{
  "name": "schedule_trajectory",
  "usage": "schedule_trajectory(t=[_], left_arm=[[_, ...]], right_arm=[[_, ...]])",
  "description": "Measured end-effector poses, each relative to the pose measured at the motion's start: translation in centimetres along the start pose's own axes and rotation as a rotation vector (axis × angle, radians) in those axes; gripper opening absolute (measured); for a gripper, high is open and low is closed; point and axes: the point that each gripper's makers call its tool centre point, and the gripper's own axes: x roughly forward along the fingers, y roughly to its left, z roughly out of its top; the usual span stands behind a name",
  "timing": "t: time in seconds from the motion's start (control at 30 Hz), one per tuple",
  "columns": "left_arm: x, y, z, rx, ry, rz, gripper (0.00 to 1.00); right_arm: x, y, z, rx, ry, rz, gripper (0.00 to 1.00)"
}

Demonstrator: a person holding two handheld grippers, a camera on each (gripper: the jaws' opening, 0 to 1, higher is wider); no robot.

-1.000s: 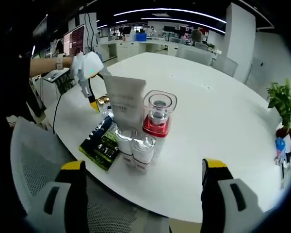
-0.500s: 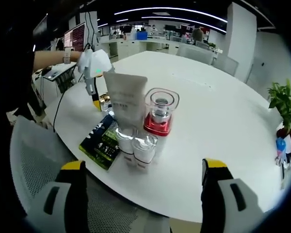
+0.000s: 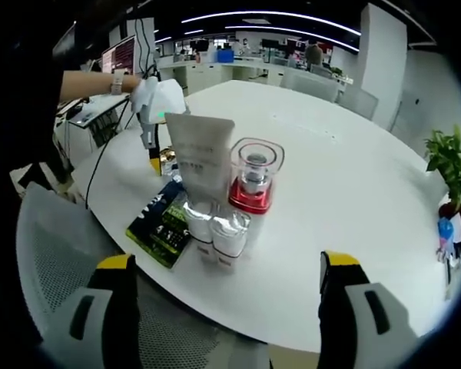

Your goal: Arrange the skincare products in the storage area until every visible bottle or jar stands upright without overlapping.

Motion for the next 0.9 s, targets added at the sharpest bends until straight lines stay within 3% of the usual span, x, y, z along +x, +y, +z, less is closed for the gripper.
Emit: schedule_trajectory(t=[0.27, 0.37, 0.5, 0.6, 0.77, 0.9], left_arm=[[-0.1, -0.1, 0.1, 0.002, 0.015, -0.002, 0.46], [-0.2, 0.2, 0.3, -0.047, 0.010, 0.008, 0.37], [-0.1, -0.1, 0.3, -0.034, 0.028, 0.004, 0.36], [-0.2, -0.8, 0.2, -0.033, 0.037, -0.021, 0.36], [-0.6, -2.1, 0.2, -0.131, -0.008, -0.064, 0.36], [-0.7, -3.3, 0.1, -0.120, 0.027, -0.075, 0.36]], right_arm=[[0.1, 0.1, 0.2, -0.012, -0.001, 0.009, 0.99], [0.2, 0.1, 0.3, -0.016, -0.002, 0.009, 0.99], [0.1, 0.0, 0.2, -0.012, -0.003, 0.005, 0.99], [0.0, 0.0, 0.0, -0.012, -0.001, 0.004, 0.99], [-0.1, 0.0, 0.0, -0.012, -0.004, 0.002, 0.99], [-0.2, 0.2, 0.1, -0.015, -0.008, 0.004, 0.99]])
